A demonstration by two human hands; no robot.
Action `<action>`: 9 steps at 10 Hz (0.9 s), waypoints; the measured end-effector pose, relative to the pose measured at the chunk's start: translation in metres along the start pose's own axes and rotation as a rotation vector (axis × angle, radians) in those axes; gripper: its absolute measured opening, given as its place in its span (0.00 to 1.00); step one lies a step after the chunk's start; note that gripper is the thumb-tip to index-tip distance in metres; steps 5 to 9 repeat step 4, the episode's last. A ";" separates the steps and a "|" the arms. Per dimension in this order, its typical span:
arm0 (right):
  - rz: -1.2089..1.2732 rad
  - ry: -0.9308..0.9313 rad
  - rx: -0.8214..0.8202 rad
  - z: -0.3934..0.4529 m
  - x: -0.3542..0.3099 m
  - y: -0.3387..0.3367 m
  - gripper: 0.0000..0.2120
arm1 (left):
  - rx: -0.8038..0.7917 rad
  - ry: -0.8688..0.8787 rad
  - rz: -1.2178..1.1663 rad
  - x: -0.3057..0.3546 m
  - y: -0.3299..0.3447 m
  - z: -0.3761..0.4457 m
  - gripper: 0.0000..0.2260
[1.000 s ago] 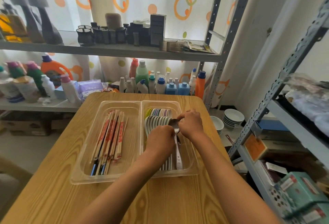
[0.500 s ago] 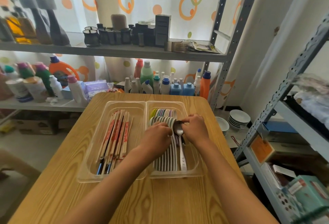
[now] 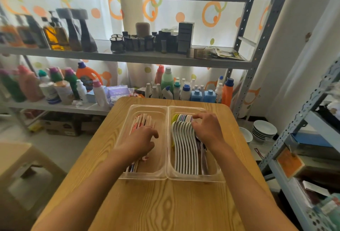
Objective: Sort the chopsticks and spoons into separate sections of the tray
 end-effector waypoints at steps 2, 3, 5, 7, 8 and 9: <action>0.130 -0.050 0.013 -0.005 -0.040 0.012 0.07 | 0.210 -0.021 -0.114 -0.003 -0.020 -0.003 0.09; 0.120 0.028 -0.033 -0.010 -0.031 0.013 0.17 | 0.264 -0.117 -0.020 -0.021 -0.029 -0.008 0.13; 0.131 0.139 0.021 -0.013 -0.004 0.004 0.16 | 0.223 -0.282 0.028 -0.059 -0.029 -0.015 0.21; 0.131 0.139 0.021 -0.013 -0.004 0.004 0.16 | 0.223 -0.282 0.028 -0.059 -0.029 -0.015 0.21; 0.131 0.139 0.021 -0.013 -0.004 0.004 0.16 | 0.223 -0.282 0.028 -0.059 -0.029 -0.015 0.21; 0.131 0.139 0.021 -0.013 -0.004 0.004 0.16 | 0.223 -0.282 0.028 -0.059 -0.029 -0.015 0.21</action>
Point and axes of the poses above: each hand's wrist, its own z-axis towards the middle knuckle, its own y-axis out of the palm, x = y × z, the point moved 7 cm from there along z, towards the middle knuckle, and after that the axes turned 5 degrees about x, right-handed, at the moved point
